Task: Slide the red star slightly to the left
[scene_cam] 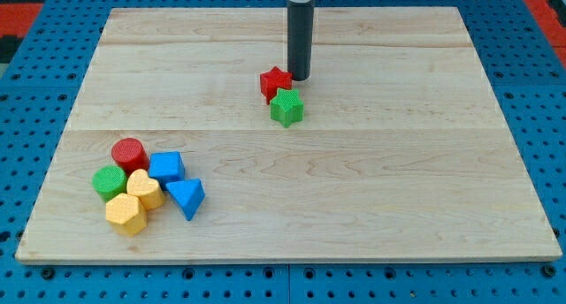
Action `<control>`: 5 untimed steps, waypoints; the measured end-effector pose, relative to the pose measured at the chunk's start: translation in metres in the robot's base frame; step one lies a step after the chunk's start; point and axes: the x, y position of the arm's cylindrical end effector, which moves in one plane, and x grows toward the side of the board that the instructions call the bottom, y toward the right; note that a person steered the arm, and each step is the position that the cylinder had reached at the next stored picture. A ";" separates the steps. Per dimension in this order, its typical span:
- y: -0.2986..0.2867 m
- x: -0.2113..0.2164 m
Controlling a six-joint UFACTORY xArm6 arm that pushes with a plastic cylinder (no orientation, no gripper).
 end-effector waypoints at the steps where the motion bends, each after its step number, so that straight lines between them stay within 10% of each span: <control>1: -0.067 -0.006; 5: -0.314 0.075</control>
